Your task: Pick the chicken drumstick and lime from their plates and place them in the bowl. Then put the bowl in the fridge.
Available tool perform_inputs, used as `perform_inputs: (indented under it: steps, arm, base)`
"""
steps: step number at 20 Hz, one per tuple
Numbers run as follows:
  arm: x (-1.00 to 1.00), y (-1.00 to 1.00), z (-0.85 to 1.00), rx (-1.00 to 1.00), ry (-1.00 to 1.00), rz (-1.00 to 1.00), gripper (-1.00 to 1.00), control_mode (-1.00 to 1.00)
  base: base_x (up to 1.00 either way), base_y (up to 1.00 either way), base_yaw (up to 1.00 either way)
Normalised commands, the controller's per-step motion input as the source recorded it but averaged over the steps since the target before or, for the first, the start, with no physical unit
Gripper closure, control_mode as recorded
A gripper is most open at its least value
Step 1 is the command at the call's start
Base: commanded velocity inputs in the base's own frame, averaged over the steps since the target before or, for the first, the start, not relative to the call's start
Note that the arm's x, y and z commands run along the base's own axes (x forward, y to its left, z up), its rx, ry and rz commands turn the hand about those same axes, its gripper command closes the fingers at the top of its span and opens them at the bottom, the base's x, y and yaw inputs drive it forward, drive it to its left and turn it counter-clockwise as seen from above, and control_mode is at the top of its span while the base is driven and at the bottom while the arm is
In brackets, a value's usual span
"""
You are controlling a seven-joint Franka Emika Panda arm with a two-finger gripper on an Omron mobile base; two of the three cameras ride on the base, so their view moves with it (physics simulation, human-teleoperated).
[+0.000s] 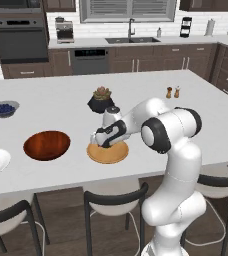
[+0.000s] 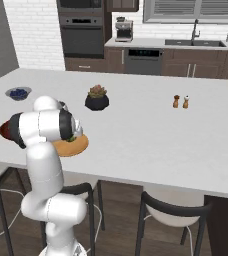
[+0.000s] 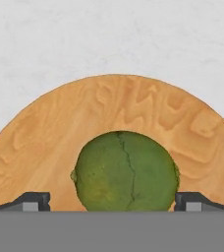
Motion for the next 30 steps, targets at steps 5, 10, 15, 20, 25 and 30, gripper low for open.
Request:
perform_inputs:
  steps: [5,10,15,20,25,30]
  arm:
    - [0.15,0.00,-0.05,0.00,0.00,0.00,-1.00,-1.00]
    - [0.07,0.00,-0.11,0.00,0.00,0.00,-1.00,-1.00]
    - [0.00,0.00,-0.14,0.00,0.00,0.00,1.00,-1.00]
    - [0.00,0.00,0.03,0.00,-0.03,0.00,1.00,-1.00]
    - [-0.41,0.44,0.71,-0.02,-0.11,-0.05,1.00,-1.00]
    - [-0.83,1.00,0.84,-0.05,-0.01,-0.07,1.00,-1.00]
  base:
    - [0.00,0.00,0.00]
    - [0.00,0.00,0.00]
    - [0.00,0.00,0.00]
    - [0.00,0.00,0.00]
    - [0.00,0.00,0.00]
    - [0.00,0.00,0.00]
